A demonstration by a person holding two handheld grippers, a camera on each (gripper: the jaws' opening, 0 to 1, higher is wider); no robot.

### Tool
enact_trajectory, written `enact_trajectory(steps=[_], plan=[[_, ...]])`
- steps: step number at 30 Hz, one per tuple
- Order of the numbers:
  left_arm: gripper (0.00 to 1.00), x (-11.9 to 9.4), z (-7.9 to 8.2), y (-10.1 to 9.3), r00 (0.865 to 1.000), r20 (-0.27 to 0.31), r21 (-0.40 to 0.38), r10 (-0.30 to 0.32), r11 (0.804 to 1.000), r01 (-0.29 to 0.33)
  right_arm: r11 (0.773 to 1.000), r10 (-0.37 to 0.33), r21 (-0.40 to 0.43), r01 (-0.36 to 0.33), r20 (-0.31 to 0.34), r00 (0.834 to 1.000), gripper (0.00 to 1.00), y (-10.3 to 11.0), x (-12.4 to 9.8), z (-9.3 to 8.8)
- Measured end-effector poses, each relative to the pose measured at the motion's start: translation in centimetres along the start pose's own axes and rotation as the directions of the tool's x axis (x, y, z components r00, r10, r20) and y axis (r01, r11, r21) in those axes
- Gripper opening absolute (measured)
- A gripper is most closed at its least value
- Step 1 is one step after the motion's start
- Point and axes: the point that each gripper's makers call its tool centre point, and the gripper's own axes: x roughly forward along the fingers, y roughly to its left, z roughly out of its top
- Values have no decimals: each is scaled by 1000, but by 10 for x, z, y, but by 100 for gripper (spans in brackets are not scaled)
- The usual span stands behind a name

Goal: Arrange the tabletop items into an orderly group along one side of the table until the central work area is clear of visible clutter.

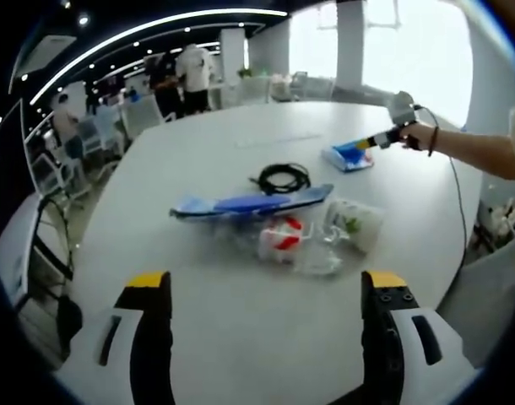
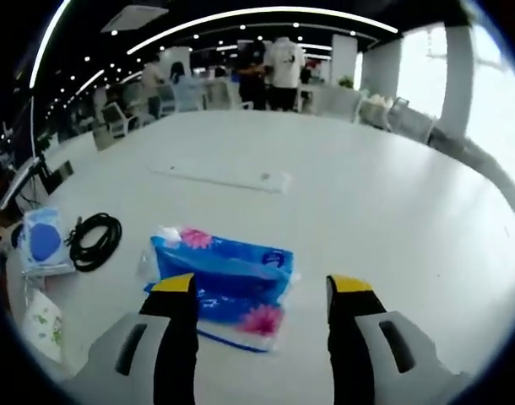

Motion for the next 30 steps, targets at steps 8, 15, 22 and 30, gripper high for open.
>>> enact_trajectory(steps=[8,15,22,30], plan=[[94,0,4,-6,1000,10,-1,-20,1000,20,998,21,62,-22,20,1000,92,18,-16,6],[99,0,8,-12,999,27,-2,-36,999,36,997,59,40,-60,22,998,99,41,-35,2],[99,-1,11,-15,998,34,-1,-47,999,47,992,128,-6,-128,8,992,99,71,-55,-4],[99,-2,14,-18,997,47,7,-58,998,57,979,197,-49,-196,25,980,99,102,-79,0]])
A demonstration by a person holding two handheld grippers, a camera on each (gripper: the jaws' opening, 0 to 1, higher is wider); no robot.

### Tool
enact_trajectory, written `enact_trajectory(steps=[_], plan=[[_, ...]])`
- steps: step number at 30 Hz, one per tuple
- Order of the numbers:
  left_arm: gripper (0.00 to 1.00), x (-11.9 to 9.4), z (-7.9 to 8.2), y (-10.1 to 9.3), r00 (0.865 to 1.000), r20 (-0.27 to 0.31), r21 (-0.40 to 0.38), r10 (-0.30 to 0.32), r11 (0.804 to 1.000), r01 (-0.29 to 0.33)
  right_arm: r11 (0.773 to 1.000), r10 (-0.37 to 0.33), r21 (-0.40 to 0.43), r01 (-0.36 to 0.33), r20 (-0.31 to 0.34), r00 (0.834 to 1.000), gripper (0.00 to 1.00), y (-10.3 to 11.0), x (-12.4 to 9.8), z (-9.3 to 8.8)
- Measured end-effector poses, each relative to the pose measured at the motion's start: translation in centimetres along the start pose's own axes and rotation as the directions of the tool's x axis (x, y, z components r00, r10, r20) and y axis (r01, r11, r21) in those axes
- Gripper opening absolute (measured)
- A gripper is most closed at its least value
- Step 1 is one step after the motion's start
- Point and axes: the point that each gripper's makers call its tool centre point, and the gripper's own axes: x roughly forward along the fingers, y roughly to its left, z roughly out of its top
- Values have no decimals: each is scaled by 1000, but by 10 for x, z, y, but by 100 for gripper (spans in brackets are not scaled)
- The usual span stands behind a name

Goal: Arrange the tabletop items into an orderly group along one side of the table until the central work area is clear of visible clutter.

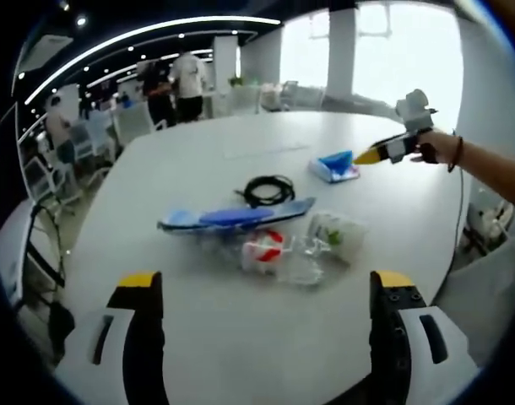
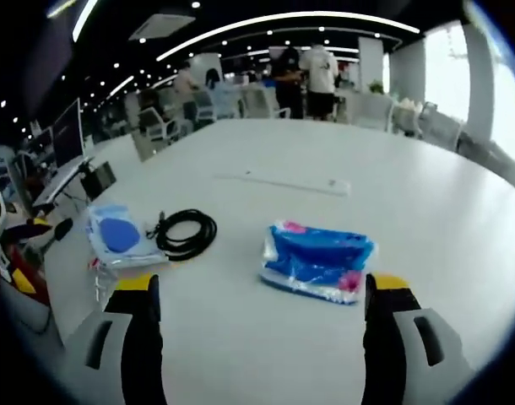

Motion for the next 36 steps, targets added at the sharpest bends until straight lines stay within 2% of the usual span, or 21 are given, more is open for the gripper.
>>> enact_trajectory(steps=[8,17,22,28,36], plan=[[99,-1,2,-1,1000,5,12,0,1000,0,998,52,-18,-52,12,999,99,22,-5,3],[99,-2,3,-2,1000,12,12,-5,1000,4,988,149,-48,-147,21,989,99,72,-5,4],[99,-2,4,-3,1000,13,20,-7,1000,7,978,182,-101,-182,-1,983,99,96,-1,0],[99,-3,4,-3,1000,14,22,-6,1000,5,968,243,-59,-245,-29,969,99,128,3,-9],[99,-6,3,-3,1000,16,11,-10,1000,9,956,264,-112,-271,-70,962,99,158,12,-20]])
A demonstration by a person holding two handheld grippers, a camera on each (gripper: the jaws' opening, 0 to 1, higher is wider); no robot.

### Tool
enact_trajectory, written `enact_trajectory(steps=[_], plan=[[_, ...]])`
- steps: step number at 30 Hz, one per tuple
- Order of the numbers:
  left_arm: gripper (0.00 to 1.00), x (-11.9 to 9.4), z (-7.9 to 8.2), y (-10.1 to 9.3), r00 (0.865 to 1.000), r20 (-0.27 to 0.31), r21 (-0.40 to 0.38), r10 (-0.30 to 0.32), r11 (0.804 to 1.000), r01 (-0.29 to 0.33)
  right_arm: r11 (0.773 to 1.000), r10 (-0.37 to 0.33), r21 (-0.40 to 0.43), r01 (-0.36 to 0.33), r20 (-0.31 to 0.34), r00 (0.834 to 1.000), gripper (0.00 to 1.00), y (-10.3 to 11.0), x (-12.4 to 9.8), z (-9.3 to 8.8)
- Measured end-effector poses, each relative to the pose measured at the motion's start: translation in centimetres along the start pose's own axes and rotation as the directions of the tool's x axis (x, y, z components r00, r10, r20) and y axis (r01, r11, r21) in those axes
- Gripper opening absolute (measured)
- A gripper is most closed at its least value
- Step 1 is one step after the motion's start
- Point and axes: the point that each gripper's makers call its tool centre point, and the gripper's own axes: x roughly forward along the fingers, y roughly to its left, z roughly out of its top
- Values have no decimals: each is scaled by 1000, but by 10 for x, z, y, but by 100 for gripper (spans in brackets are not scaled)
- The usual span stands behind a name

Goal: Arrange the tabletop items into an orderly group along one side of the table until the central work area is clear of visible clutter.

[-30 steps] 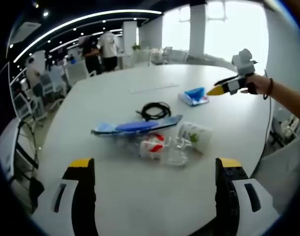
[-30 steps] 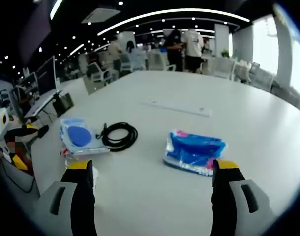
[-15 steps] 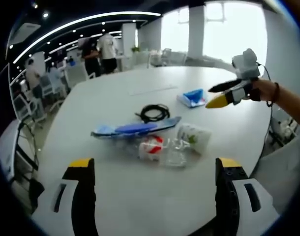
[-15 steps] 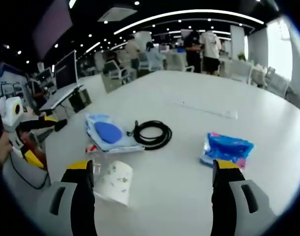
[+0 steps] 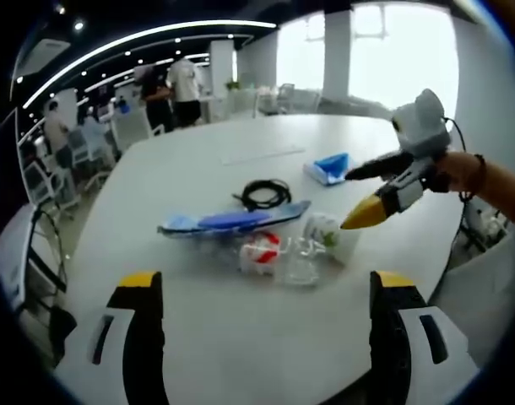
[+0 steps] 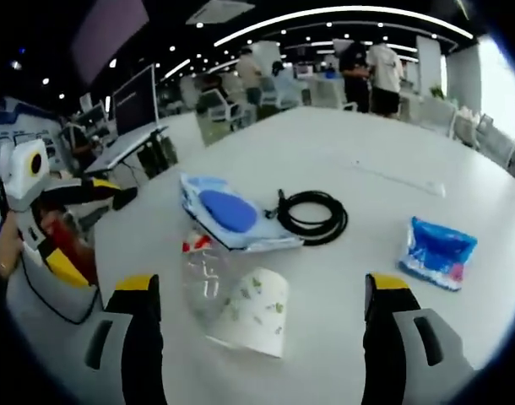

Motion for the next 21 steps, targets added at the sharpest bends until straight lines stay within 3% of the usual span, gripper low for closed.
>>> enact_trajectory(steps=[21], plan=[[99,-5,-3,6,1000,-9,4,16,1000,-16,994,105,3,-105,-60,993,93,54,31,-5]])
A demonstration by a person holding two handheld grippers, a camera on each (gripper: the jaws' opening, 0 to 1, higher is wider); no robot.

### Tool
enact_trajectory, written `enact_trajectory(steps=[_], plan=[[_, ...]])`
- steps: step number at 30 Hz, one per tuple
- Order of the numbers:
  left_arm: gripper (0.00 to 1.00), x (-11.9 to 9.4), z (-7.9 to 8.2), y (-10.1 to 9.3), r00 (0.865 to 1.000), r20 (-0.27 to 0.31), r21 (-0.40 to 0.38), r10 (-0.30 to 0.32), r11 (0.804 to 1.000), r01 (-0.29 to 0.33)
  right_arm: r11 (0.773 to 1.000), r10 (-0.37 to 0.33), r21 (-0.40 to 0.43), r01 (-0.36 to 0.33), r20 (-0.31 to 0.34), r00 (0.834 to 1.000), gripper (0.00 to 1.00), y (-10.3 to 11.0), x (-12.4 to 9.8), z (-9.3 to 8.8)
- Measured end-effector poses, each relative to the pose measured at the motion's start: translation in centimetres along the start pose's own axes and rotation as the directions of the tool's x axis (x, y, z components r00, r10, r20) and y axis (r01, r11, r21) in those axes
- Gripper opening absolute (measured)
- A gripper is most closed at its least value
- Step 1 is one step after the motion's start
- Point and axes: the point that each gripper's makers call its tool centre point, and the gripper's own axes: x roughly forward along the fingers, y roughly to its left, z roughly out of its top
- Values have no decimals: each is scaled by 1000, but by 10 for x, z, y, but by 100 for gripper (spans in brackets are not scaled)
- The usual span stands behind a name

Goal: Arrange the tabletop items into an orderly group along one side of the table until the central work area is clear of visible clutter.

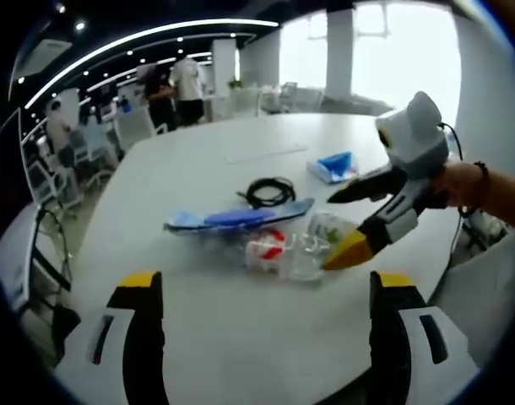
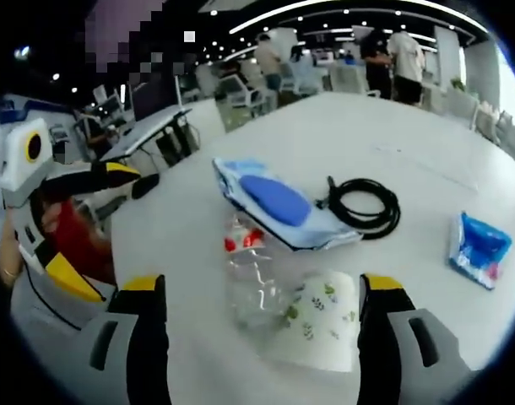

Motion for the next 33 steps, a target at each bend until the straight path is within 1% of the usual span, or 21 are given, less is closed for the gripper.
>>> enact_trajectory(steps=[6,10,19,21,22,24,28,33], plan=[[99,0,-1,-1,1000,-6,3,-2,1000,2,1000,16,-21,-17,-16,1000,93,10,12,-3],[99,0,-2,0,1000,-9,1,-5,1000,5,996,14,-84,-17,-32,999,91,15,18,-3],[99,-1,-3,3,1000,-15,-9,-1,1000,0,994,26,-109,-31,-47,999,90,15,37,4],[99,-1,-3,2,1000,-14,-11,-3,1000,3,990,24,-139,-31,-57,998,90,15,42,3],[99,-1,-3,2,1000,-13,-12,-3,1000,3,986,18,-162,-29,-64,998,89,14,45,2],[99,-1,-4,3,1000,-14,-12,-1,1000,1,984,15,-177,-27,-71,997,86,13,49,3],[99,0,-5,5,1000,-22,-21,4,1000,-4,986,30,-162,-42,-77,997,83,16,58,5],[99,0,-6,6,1000,-28,-23,8,1000,-9,986,28,-162,-42,-86,996,78,19,70,8]])
